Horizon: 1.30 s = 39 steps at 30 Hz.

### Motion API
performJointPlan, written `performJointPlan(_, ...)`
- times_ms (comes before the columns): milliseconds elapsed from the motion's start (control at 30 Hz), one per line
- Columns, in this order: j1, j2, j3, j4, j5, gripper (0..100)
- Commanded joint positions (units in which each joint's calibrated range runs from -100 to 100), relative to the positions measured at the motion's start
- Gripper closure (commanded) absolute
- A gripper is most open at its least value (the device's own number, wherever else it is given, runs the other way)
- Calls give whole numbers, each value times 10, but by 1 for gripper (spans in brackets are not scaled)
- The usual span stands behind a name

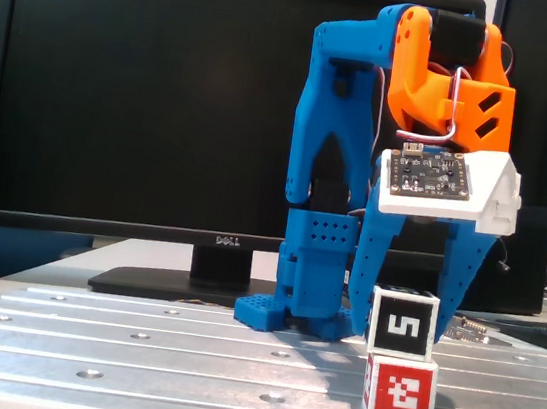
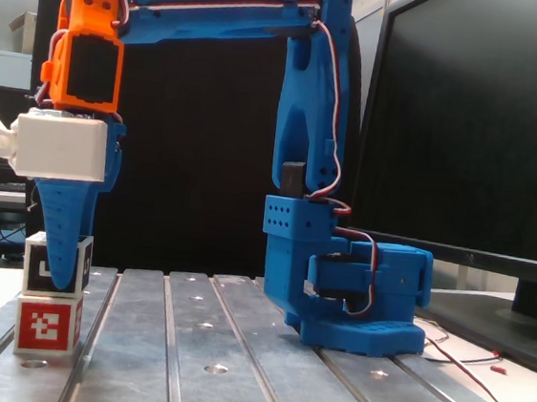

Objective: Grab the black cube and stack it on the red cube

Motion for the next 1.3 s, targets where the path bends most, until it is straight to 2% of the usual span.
performJointPlan(0, -3, -4, -12, -7, -2, 81)
performJointPlan(867, -5, -6, -3, -12, 1, 80)
performJointPlan(1067, -6, -6, -3, -13, 1, 71)
performJointPlan(1267, -6, -6, -2, -11, 1, 66)
